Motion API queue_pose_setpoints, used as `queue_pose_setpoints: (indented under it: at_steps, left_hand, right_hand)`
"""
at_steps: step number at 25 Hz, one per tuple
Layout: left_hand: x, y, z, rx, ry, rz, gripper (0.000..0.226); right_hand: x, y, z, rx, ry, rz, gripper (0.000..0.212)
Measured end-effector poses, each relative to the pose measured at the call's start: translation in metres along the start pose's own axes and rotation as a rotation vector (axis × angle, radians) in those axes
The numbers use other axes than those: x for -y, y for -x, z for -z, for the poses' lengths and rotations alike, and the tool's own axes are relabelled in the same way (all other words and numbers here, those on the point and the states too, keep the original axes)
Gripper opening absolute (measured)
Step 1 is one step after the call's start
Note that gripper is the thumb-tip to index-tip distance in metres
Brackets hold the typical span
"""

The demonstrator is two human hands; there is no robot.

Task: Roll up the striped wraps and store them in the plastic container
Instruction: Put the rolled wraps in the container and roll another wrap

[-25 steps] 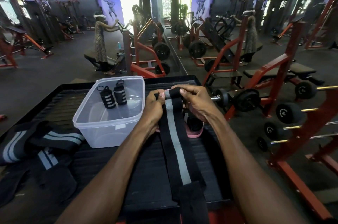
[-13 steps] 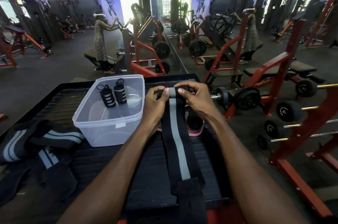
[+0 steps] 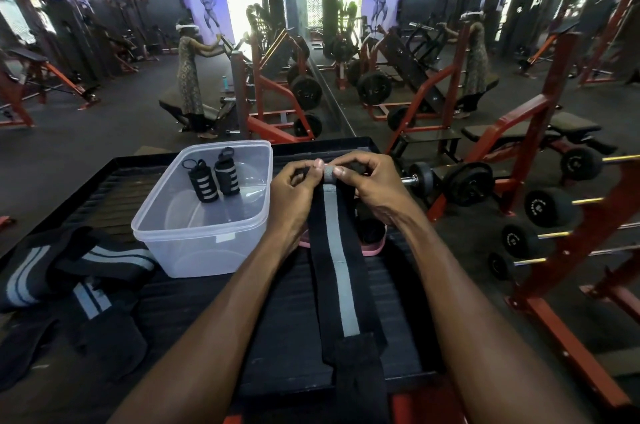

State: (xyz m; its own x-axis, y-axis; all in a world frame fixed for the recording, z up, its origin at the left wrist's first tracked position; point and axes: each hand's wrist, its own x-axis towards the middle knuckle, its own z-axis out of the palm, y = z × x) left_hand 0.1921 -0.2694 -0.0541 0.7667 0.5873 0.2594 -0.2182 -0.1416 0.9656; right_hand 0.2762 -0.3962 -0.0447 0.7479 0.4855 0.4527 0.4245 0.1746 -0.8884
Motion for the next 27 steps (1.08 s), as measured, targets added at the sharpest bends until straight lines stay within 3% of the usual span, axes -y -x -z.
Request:
queue_pose_setpoints:
  at_steps: [3, 9, 12, 15, 18, 24, 27]
  left_hand:
    - [0.003, -0.003, 0.003, 0.086, -0.064, 0.103, 0.052]
    - [-0.001, -0.001, 0.003, 0.079, -0.104, -0.022, 0.009]
    - [-0.002, -0.001, 0.002, 0.087, -0.112, -0.041, 0.016]
    - [-0.004, 0.001, 0.001, 0.136, 0.034, 0.073, 0.01]
    - [0.0, 0.0, 0.001, 0.163, 0.022, 0.113, 0.027]
    - [-0.005, -0.002, 0.003, 0.082, 0.079, 0.111, 0.014]
    - [-0.005, 0.001, 0.002, 0.104, 0.028, 0.075, 0.016]
  right_hand:
    - [-0.001, -0.001, 0.002, -0.004, -0.009, -0.034, 0.014]
    - [-0.004, -0.003, 0.003, 0.013, -0.009, -0.176, 0.004]
    - [-0.003, -0.002, 0.003, 0.012, 0.057, -0.111, 0.006]
    - [-0.003, -0.003, 0.004, -0.018, 0.07, -0.044, 0.022]
    - [-0.002, -0.002, 0.002, -0.038, 0.075, -0.05, 0.03]
    - [0.009, -0.001, 0.001, -0.073, -0.13, -0.195, 0.004]
    - [0.004, 0.0, 0.002, 0.002, 0.05, -0.098, 0.004]
